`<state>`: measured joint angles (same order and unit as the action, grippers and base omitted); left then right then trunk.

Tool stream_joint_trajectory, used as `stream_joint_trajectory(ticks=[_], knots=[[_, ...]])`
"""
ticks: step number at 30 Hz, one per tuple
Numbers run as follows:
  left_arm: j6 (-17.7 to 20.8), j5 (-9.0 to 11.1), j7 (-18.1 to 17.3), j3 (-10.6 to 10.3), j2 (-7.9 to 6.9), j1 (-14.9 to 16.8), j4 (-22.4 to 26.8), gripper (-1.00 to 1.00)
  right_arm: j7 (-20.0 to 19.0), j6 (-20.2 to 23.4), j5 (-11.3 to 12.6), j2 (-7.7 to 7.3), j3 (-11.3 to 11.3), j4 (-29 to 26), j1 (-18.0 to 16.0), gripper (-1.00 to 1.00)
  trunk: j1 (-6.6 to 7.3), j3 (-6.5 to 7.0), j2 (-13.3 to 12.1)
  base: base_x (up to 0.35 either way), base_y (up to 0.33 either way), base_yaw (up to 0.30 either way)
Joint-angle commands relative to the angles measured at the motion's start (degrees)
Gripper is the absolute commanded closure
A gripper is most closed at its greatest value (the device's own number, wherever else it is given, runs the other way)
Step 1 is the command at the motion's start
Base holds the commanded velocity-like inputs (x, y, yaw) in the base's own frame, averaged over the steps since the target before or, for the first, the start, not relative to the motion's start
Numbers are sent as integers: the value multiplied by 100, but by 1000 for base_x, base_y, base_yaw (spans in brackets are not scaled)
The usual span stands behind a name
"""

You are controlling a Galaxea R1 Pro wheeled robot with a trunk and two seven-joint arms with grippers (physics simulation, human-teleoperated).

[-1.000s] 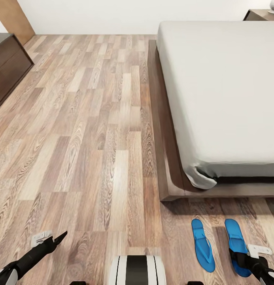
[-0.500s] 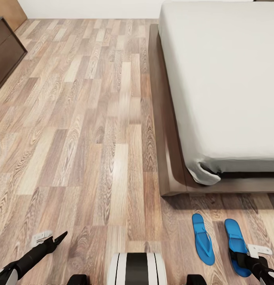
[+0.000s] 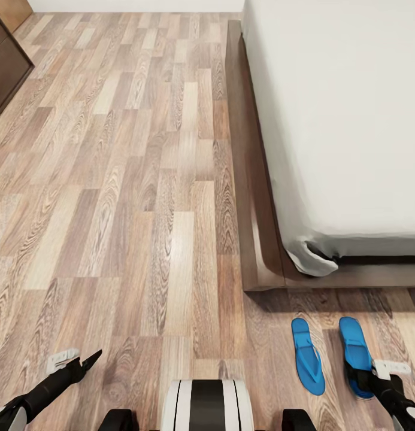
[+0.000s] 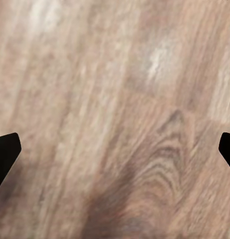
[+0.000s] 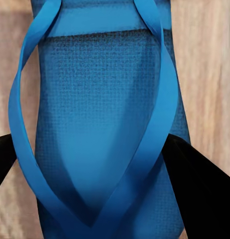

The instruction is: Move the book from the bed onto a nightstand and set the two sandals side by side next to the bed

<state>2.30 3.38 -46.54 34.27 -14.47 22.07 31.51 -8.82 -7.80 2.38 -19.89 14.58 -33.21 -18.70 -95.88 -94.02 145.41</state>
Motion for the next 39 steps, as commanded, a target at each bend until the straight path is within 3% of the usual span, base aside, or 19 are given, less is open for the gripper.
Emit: stream_joint_trajectory(ticks=[1, 9, 29, 39], knots=[[25, 22, -28, 13, 1, 2, -4, -100, -41, -16, 23, 2, 24, -63, 0, 100, 1, -3, 1, 0, 0, 0], [17, 22, -22, 11, 33, 0, -4, -100, -63, -26, 19, 2, 20, -335, 3, 100, 1, -3, 1, 0, 0, 0], [16, 40, -15, 23, 59, 1, -4, -100, -40, 10, -44, 8, 10, -330, 1, 100, 1, -3, 1, 0, 66, 0], [25, 40, 4, 18, 71, 0, -4, -100, -25, 14, -44, 5, 11, -328, -2, 100, -25, -224, 14, 0, 1, 0]])
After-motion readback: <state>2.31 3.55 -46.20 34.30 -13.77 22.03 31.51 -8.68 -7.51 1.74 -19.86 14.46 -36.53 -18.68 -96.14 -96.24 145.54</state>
